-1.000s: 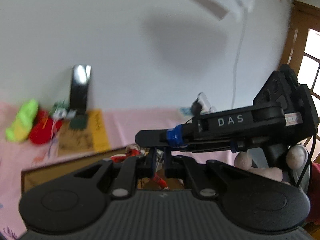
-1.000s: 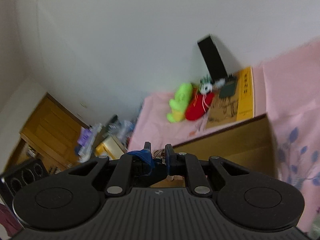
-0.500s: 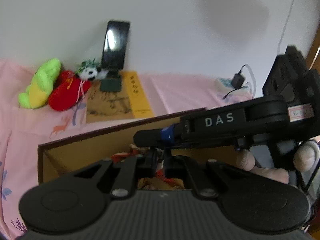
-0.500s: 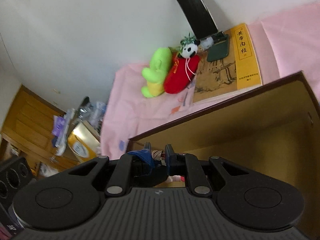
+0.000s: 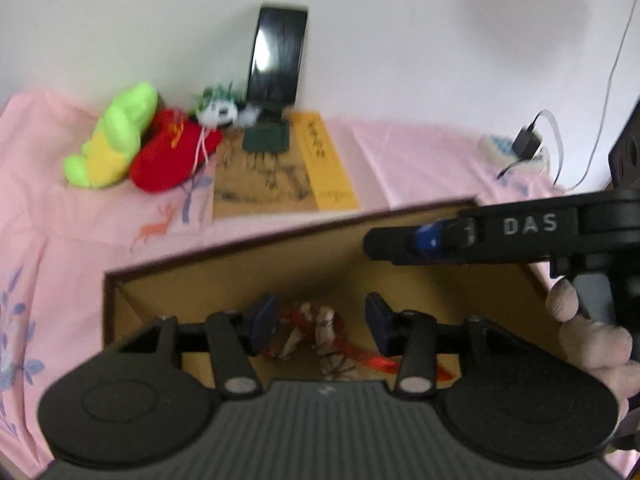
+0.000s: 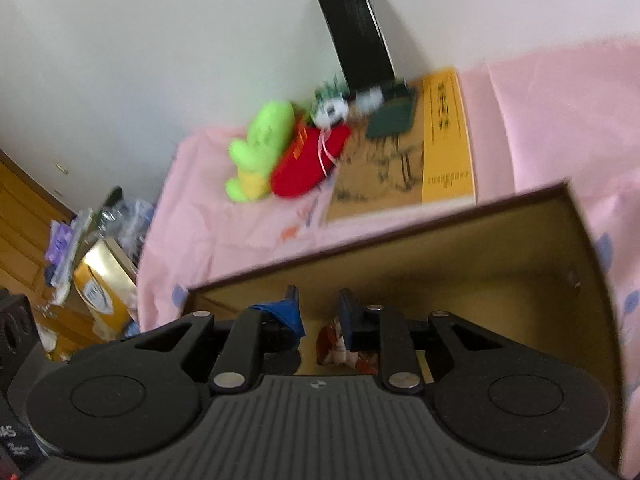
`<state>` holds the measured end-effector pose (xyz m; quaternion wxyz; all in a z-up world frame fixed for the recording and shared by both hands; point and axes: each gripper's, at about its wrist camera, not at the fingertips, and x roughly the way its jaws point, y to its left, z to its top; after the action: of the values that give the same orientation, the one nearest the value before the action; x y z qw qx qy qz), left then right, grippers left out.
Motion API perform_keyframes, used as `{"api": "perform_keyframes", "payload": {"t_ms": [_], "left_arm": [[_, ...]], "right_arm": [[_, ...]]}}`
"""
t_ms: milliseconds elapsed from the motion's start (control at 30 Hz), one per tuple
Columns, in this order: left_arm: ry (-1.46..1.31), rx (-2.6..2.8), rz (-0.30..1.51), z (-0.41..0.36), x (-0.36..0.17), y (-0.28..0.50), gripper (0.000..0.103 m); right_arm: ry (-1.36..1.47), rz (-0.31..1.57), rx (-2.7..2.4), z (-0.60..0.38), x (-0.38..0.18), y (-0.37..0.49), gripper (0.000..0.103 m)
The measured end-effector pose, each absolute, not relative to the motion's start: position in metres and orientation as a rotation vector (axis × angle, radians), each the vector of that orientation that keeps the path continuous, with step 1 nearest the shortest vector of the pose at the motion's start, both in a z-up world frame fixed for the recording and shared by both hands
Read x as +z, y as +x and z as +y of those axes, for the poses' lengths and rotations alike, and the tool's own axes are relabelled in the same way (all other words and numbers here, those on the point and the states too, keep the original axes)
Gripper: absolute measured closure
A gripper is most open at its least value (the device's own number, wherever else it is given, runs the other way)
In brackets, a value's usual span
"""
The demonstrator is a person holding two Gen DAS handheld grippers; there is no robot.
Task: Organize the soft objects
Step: 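Open the right gripper to drop the red ribbon toy into the box, then move the right gripper back to the pile onto the white fluffy toy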
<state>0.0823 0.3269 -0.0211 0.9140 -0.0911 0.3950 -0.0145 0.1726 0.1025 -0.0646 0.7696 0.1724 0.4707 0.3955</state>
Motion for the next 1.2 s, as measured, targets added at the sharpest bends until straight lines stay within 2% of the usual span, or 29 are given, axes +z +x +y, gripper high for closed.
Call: {"api": "perform_keyframes", "payload": {"t_ms": [233,433,733,1200], "left_arm": [[-0.142,-0.106,0.665,0.278,0.037,0.044,0.057],[-0.062,-0.164,0.634,0.208,0.052,0.017,0.056],[-0.079,-0.267,0.730,0.101,0.027,-0.002,0.055],[-0.047,-0.578,0.908,-0.076,-0.036,0.001,0.053]], "right_arm": [[0.425,0.846,0.878,0.060,-0.016,0.146,0.097],[0.426,0.751,0.885,0.017,0.002,0.110,0.097],[0.449,0.701,0.825,-0.079,-0.005,0.077,0.095],[0.528,0.939,0.502,-0.277,-0.087,0.063,0.091]]}}
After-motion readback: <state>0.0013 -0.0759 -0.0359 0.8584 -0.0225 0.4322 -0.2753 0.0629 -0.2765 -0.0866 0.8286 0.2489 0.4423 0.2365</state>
